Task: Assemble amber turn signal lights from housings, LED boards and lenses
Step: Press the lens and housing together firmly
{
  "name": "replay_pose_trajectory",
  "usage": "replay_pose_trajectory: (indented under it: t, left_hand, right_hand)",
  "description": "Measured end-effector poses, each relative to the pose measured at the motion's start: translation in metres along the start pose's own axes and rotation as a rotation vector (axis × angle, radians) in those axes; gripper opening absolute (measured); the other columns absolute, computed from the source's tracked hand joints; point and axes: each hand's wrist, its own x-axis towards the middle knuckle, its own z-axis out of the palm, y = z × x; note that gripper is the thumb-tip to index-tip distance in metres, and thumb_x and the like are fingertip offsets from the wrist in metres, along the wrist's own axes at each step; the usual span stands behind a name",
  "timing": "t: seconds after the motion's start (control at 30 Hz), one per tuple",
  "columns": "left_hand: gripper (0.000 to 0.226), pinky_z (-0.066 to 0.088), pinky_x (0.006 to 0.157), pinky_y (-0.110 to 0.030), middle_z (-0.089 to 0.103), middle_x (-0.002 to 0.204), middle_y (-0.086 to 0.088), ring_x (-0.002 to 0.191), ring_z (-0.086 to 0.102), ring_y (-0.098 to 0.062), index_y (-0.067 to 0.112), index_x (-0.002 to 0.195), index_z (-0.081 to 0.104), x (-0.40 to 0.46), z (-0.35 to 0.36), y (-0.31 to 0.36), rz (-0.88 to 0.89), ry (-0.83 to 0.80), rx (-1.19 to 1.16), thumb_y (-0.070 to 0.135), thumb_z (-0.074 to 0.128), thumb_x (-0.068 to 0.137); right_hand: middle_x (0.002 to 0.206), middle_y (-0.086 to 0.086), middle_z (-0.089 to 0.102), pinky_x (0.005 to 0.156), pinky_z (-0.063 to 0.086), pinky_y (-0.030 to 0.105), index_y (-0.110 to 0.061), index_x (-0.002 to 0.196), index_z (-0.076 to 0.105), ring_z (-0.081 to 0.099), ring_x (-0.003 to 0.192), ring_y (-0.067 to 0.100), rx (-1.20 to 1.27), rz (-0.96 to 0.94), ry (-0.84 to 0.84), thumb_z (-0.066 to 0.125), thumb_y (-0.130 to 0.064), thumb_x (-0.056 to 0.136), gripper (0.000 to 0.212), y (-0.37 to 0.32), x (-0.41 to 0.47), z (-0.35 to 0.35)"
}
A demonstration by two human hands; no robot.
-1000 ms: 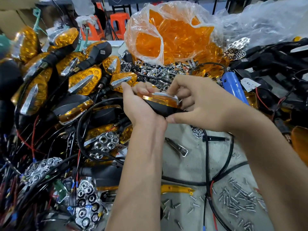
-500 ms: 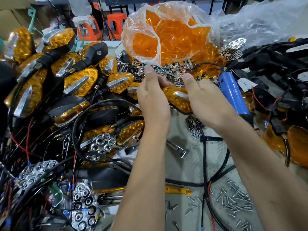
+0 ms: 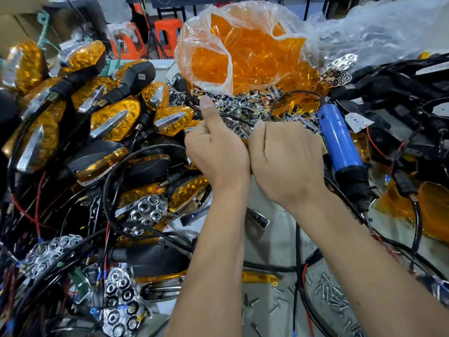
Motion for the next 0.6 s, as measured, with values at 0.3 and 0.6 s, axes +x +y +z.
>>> replay_pose_trajectory:
  t: [0.3,0.6]
  left_hand:
    - [0.072,0.056,0.061,-0.036,0.049,0.040,0.003,0.042,0.053,-0.019,0.021,0.041,0.045,0.012,-0.012,-0.004,0.013,-0.066,-0.137,0.041,0.042,0.110]
    - [0.067,0.055,0.065,-0.033,0.053,0.059,-0.001,0.058,0.054,-0.021,0.014,0.060,0.043,0.016,-0.014,0.002,-0.495,-0.250,-0.620,0.060,0.030,0.107]
  right_hand:
    - [0.074,0.001,0.068,0.050,0.049,0.032,-0.019,0.090,0.057,0.063,0.056,0.014,0.580,0.092,-0.817,0.054,-0.053,0.102,0.037,0.026,0.022,-0.024]
    - [0.080,0.002,0.067,0.045,0.054,0.027,-0.029,0.094,0.047,0.067,0.055,0.022,0.630,0.018,-0.679,0.087,-0.024,0.081,0.043,0.041,0.018,-0.016]
